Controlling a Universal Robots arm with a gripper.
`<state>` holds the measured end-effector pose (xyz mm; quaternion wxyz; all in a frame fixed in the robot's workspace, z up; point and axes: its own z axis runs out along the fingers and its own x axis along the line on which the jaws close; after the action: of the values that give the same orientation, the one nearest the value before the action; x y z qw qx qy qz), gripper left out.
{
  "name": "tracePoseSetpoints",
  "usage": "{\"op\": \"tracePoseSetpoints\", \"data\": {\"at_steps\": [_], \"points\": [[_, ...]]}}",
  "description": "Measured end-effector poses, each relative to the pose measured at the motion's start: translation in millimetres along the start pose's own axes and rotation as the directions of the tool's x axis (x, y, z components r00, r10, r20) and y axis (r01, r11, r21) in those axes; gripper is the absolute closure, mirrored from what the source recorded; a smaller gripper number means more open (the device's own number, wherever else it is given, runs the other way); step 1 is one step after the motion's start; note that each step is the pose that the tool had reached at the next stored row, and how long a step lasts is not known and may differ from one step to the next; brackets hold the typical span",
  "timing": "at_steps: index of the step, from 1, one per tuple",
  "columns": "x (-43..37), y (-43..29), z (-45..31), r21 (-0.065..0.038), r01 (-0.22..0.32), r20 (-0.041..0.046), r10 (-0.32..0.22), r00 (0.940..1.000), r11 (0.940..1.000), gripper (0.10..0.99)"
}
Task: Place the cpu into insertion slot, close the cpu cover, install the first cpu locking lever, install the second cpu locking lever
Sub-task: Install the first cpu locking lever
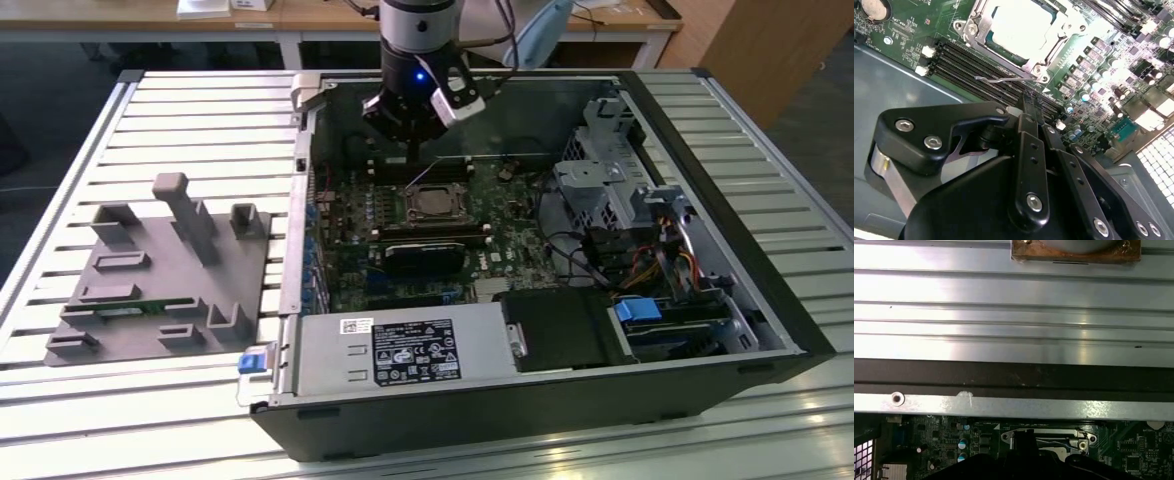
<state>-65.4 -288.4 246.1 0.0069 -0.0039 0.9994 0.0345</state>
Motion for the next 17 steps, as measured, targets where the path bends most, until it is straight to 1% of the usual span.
{"op": "tracePoseSetpoints", "data": {"at_steps": [7, 12, 17], "points": [[-0.9, 0.0, 1.1, 0.000, 0.000, 0.0003, 0.000, 1.0000, 1.0000, 0.980], [-7.2, -0.3, 3.6, 0.000, 0.000, 0.0001, 0.000, 1.0000, 1.0000, 0.980], [-8.7, -0.4, 4.6, 0.000, 0.000, 0.0001, 0.000, 1.0000, 1.0000, 0.980]]}}
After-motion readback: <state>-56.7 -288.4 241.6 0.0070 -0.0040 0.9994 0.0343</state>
